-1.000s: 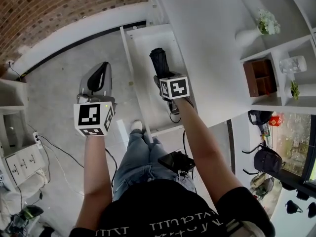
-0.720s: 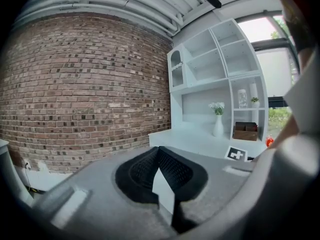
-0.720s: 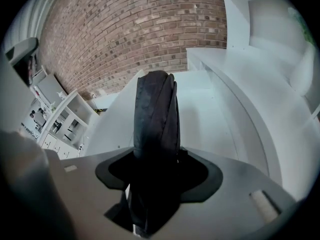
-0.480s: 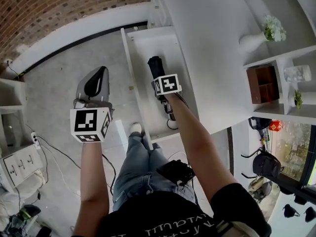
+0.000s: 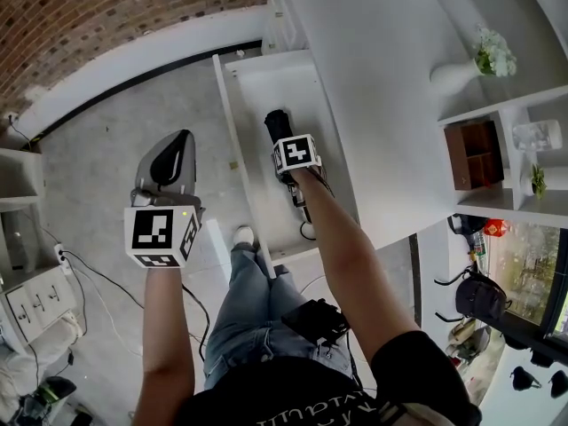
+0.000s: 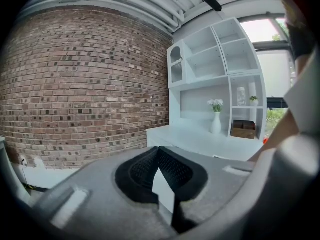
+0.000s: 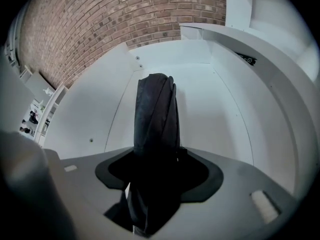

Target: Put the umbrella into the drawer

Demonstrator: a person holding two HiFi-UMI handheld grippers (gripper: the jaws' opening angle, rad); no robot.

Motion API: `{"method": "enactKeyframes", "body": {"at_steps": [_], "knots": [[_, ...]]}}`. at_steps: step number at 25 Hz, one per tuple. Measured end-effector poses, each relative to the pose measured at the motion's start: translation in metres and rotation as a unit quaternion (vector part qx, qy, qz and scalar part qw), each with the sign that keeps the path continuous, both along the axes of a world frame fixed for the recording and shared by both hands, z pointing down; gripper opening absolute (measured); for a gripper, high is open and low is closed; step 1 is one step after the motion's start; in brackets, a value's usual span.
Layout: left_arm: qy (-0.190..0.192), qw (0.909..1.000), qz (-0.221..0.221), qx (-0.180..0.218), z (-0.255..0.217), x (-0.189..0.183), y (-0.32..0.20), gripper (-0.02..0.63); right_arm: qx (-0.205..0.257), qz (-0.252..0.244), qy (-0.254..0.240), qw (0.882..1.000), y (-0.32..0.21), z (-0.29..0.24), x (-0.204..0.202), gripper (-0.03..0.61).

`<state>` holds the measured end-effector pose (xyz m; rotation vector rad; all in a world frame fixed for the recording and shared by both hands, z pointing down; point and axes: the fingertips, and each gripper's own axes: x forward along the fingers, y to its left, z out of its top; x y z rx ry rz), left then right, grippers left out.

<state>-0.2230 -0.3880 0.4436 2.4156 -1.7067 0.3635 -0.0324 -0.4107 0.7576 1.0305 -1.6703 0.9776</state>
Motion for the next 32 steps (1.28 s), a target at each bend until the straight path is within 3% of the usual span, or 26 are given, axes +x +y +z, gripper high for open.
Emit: {"method": "enactKeyframes", "body": {"at_steps": [9,13,17,24,32], "knots": [[0.003,1.0000,0.005,-0.006,0.005,0.000,0.002,-0.005,0.016,-0.006,0.033,0.999,-0.002,-0.001,-0.003,0.289],[0.009,1.0000,0.000,-0.002,0.002,-0.005,0.007,-0.005,0.007,-0.007,0.016,1.000,0.004,-0.006,-0.008,0.461],[0.018,0.9998,-0.009,0.001,-0.005,-0.008,0.012,-0.005,0.007,-0.019,0.014,1.000,0.014,-0.021,-0.008,0.505],[0.018,0.9996,-0.012,0.016,-0.024,-0.011,0.019,-0.005,0.016,-0.011,0.001,1.000,0.027,-0.062,-0.008,0.511],[0.021,0.9991,-0.007,0.036,-0.047,-0.010,0.028,-0.005,0.057,-0.010,-0.030,0.998,0.037,-0.115,-0.014,0.474]]}}
